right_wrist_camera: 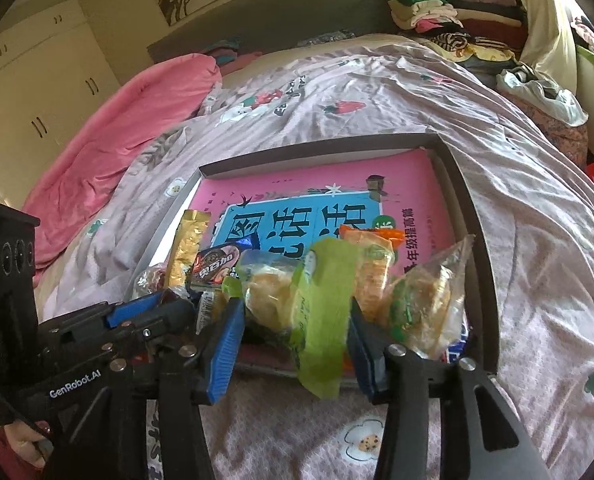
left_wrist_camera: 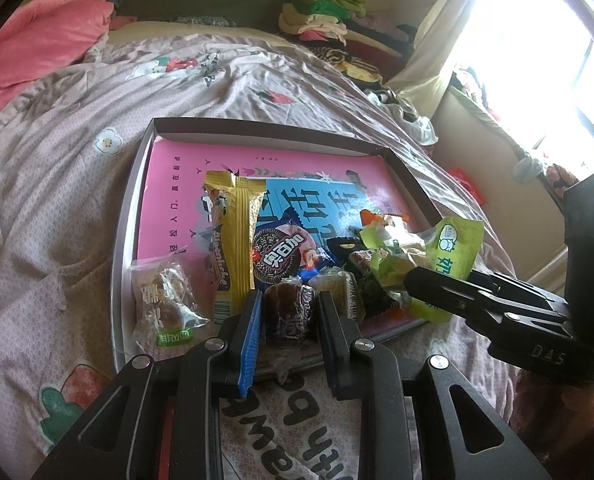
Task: Organize snacks
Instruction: 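Open the left tool releasing the chocolate cup while right tool releases the green packet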
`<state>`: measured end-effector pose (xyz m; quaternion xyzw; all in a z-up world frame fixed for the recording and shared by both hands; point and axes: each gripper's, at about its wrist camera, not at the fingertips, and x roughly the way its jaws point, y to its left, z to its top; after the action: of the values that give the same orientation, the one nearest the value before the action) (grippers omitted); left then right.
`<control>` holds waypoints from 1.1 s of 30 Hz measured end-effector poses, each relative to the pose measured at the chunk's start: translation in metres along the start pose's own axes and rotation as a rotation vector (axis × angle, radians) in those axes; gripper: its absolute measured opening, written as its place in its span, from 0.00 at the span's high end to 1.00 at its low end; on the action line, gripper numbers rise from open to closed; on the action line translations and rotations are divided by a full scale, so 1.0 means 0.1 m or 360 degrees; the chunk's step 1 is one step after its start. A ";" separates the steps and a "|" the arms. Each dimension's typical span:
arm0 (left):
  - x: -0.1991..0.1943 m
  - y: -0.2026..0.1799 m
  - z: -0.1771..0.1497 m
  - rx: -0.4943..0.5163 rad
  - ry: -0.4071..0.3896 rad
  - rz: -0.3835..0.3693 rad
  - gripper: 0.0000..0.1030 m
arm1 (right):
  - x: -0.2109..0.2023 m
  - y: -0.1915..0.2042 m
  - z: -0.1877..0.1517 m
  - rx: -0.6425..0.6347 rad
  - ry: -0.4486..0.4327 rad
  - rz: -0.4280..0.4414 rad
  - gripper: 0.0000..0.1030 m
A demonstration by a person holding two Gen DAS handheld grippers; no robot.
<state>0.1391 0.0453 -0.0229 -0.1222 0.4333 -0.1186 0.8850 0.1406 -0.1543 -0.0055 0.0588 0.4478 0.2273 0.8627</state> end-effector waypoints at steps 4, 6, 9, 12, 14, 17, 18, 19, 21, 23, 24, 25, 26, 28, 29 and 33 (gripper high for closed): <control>-0.01 -0.01 0.00 -0.0004 -0.0010 -0.0006 0.72 | -0.03 -0.01 -0.02 0.0005 -0.0003 -0.0003 0.49; -0.02 -0.02 0.01 -0.0003 -0.0014 -0.0009 0.71 | -0.04 -0.01 -0.03 0.0005 -0.0003 0.0000 0.49; -0.03 -0.02 0.00 0.0000 -0.0017 -0.0009 0.68 | -0.06 0.00 -0.04 0.0001 -0.0010 -0.0001 0.49; -0.04 -0.03 0.00 -0.0001 -0.0019 -0.0014 0.67 | -0.07 0.02 -0.05 -0.0005 -0.0012 0.0001 0.49; -0.05 -0.04 -0.01 0.0001 -0.0021 -0.0014 0.67 | -0.09 0.03 -0.04 -0.0011 -0.0015 -0.0001 0.49; -0.07 -0.05 0.00 0.0004 -0.0028 -0.0002 0.59 | -0.11 0.05 -0.03 -0.0016 -0.0021 -0.0004 0.49; -0.08 -0.05 0.00 0.0004 -0.0034 0.0001 0.57 | -0.12 0.06 -0.03 -0.0018 -0.0026 -0.0007 0.49; -0.09 -0.05 0.00 0.0001 -0.0037 -0.0003 0.56 | -0.13 0.07 -0.03 -0.0021 -0.0032 -0.0010 0.49; -0.12 -0.04 0.01 -0.0007 -0.0046 -0.0011 0.56 | -0.15 0.08 -0.01 -0.0026 -0.0043 -0.0014 0.49; -0.14 -0.04 0.02 -0.0004 -0.0051 -0.0008 0.54 | -0.16 0.08 0.00 -0.0030 -0.0049 -0.0016 0.49; -0.15 -0.04 0.02 -0.0003 -0.0054 -0.0005 0.53 | -0.17 0.09 0.00 -0.0033 -0.0052 -0.0022 0.49; -0.16 -0.04 0.03 -0.0003 -0.0056 -0.0008 0.51 | -0.18 0.10 0.01 -0.0036 -0.0058 -0.0026 0.49; -0.17 -0.04 0.03 -0.0003 -0.0060 -0.0011 0.49 | -0.20 0.10 0.01 -0.0041 -0.0064 -0.0028 0.49; -0.20 -0.05 0.03 0.0003 -0.0070 -0.0007 0.46 | -0.23 0.11 0.01 -0.0050 -0.0081 -0.0050 0.48; -0.21 -0.06 0.03 0.0008 -0.0072 -0.0004 0.45 | -0.24 0.11 0.02 -0.0051 -0.0086 -0.0055 0.46; -0.25 -0.08 0.04 0.0018 -0.0085 0.0012 0.40 | -0.29 0.11 0.03 -0.0050 -0.0119 -0.0081 0.42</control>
<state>0.1267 0.0458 0.0010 -0.1185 0.4094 -0.1143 0.8974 0.1251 -0.1575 0.0215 0.0423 0.4129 0.2099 0.8852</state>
